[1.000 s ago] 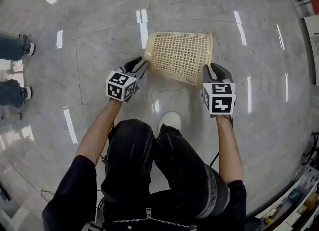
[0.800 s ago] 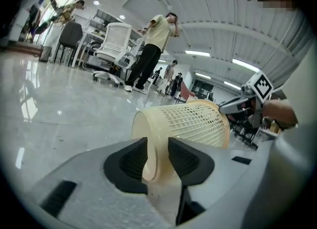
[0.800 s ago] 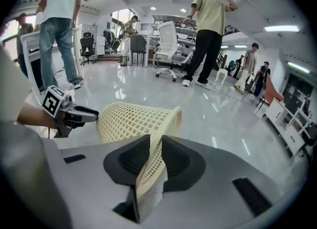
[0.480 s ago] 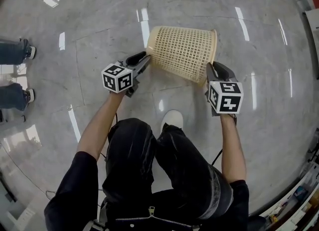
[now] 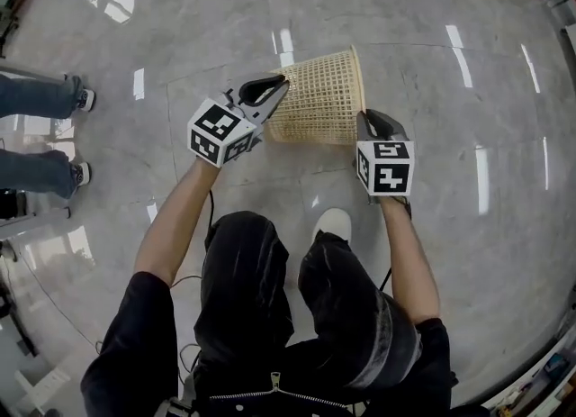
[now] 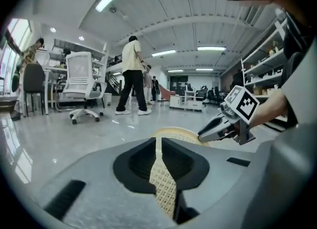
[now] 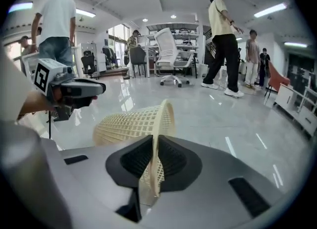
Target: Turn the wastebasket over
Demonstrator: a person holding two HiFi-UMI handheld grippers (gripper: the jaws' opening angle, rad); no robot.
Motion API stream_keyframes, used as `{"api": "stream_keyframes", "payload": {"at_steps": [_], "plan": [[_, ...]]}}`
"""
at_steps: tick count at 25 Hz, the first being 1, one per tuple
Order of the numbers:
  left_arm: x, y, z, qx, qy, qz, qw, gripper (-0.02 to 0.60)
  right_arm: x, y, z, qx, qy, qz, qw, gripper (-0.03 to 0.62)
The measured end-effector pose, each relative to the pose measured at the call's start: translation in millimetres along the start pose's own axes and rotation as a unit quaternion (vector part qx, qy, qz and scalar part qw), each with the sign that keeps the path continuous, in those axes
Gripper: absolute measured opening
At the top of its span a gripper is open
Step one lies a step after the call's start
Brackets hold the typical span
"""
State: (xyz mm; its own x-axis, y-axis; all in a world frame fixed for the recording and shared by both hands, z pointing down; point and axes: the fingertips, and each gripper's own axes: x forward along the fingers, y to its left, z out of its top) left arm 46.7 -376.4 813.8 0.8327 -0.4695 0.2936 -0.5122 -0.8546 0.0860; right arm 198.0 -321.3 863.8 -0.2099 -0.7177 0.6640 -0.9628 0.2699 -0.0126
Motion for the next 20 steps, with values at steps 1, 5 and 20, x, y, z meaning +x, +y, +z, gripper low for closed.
{"api": "stream_keyframes", "payload": {"at_steps": [1,5,20], "plan": [[-3.2,6.8,-3.7,0.003,0.006,0.012,0.9999,0.038,2.2,0.4,0.3,0.000,0.006,-0.002,1.000,0.040],[-27.4,36.3,-62.2,-0.064,0.033,0.064,0.9954,0.083,4.1,3.4,0.2,-0.059,0.016,-0.014,0.998,0.041],[-31.6,33.4,-150.6,-0.350,-0.077,0.024,0.9332,0.224,6.1,-0.1,-6.8,-0.063,0.022,-0.016,0.998,0.041]]}}
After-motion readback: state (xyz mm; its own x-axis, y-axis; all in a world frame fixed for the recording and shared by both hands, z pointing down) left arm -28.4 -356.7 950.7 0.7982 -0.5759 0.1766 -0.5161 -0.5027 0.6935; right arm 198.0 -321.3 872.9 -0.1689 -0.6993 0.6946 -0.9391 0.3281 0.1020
